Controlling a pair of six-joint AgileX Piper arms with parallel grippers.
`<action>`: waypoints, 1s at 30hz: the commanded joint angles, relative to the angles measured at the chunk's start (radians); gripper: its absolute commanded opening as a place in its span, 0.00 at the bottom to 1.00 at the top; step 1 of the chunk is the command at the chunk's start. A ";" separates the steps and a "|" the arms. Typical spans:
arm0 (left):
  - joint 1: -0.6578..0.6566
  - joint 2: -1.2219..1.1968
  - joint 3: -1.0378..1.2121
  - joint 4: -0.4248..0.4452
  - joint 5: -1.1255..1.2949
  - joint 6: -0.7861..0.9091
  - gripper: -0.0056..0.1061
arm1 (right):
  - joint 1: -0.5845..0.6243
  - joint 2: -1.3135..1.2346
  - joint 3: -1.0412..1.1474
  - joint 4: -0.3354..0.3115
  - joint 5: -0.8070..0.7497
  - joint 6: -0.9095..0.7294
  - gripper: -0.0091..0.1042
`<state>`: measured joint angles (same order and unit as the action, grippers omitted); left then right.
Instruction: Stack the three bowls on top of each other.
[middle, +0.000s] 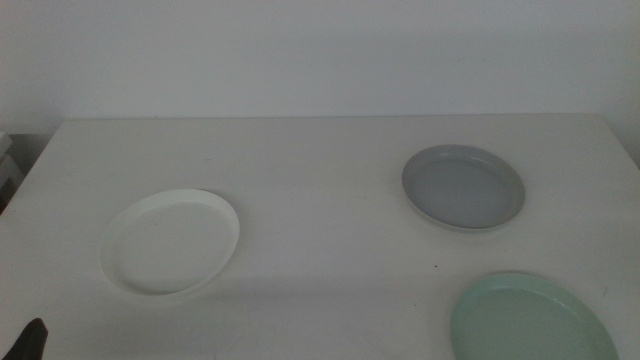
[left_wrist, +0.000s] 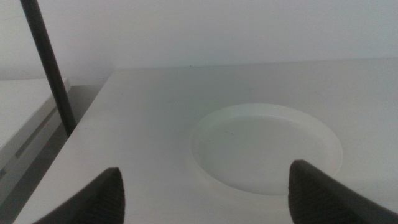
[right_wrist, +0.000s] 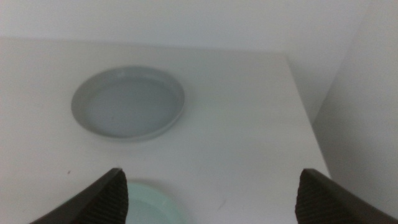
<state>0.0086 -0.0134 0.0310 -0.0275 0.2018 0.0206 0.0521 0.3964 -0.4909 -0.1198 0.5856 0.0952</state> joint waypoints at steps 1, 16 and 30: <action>0.002 -0.014 -0.005 -0.004 -0.085 -0.008 0.84 | 0.002 0.100 -0.113 0.021 0.032 -0.005 0.91; 0.002 -0.014 -0.005 -0.004 -0.085 -0.008 0.84 | 0.001 0.523 -0.365 0.172 0.319 -0.027 0.91; 0.002 -0.014 -0.005 -0.004 -0.085 -0.008 0.84 | 0.001 0.838 -0.365 0.163 0.363 -0.027 0.91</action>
<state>0.0086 -0.0134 0.0310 -0.0275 0.2018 0.0206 0.0529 1.2301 -0.8236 0.0540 0.9533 0.0711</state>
